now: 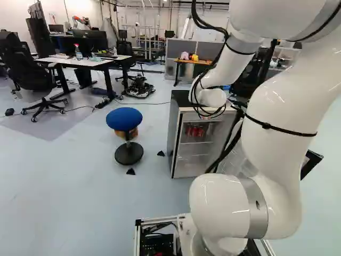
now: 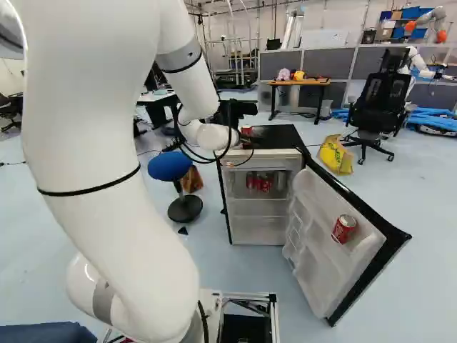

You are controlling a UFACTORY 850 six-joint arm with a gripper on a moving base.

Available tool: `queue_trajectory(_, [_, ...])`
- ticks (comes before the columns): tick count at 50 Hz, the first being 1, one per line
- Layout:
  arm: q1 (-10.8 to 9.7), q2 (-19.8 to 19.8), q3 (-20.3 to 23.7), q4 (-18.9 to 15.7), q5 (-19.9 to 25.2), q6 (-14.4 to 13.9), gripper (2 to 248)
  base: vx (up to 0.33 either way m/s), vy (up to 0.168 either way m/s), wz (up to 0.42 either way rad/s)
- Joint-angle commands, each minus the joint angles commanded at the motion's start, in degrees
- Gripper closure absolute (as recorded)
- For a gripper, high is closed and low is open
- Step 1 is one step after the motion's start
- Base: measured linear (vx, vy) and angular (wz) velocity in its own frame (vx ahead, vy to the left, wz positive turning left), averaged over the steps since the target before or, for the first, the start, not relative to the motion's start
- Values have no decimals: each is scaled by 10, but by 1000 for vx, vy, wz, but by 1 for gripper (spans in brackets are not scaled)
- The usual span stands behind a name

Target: Grab a drink from the fridge

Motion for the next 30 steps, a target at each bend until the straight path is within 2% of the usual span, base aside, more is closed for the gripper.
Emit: queue_trajectory(30, [-50,57,49,-44,0,0,3,0,0,0])
